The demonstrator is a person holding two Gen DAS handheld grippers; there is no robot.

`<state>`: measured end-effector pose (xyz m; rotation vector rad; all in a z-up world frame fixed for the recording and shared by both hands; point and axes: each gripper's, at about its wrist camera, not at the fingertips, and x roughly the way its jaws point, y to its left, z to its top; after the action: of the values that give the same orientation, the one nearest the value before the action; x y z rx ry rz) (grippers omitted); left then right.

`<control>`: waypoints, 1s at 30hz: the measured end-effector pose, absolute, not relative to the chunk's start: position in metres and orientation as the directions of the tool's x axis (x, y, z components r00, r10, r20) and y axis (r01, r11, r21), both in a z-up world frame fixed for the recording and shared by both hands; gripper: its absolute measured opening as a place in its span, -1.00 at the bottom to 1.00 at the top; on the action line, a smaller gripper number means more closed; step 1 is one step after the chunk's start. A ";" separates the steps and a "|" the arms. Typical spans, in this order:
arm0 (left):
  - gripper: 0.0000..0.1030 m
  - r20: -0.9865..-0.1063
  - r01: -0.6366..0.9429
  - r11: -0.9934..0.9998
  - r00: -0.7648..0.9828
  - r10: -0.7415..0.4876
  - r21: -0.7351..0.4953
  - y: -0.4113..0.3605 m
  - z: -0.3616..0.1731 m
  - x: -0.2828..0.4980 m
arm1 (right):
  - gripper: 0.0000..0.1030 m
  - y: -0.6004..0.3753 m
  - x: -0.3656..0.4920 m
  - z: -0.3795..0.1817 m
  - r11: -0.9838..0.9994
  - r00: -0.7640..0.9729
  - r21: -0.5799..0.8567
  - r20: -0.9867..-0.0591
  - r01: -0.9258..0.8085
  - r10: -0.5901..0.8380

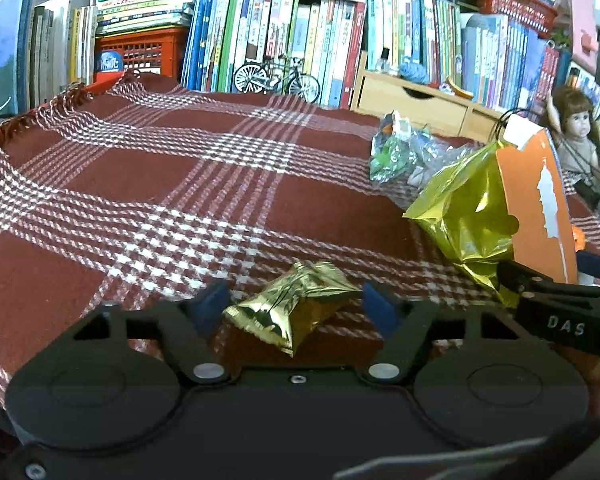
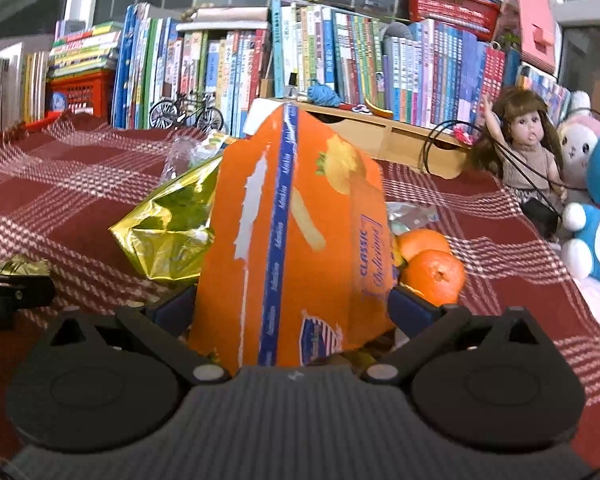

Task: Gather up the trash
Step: 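Grasp the gold foil wrapper with the left tool while the right tool grasps the orange snack box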

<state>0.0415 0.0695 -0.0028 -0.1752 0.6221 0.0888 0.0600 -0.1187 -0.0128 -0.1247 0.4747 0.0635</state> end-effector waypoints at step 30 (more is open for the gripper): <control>-0.53 -0.505 -0.110 0.977 0.863 0.003 -0.183 0.072 0.030 0.031 | -0.94 -0.178 0.047 0.051 0.998 0.965 -0.041 -0.261 -0.050 0.037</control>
<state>0.0307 0.0725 0.0302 -0.2092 0.5266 0.0595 0.0472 -0.1778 0.0509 -0.0471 0.2629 0.0442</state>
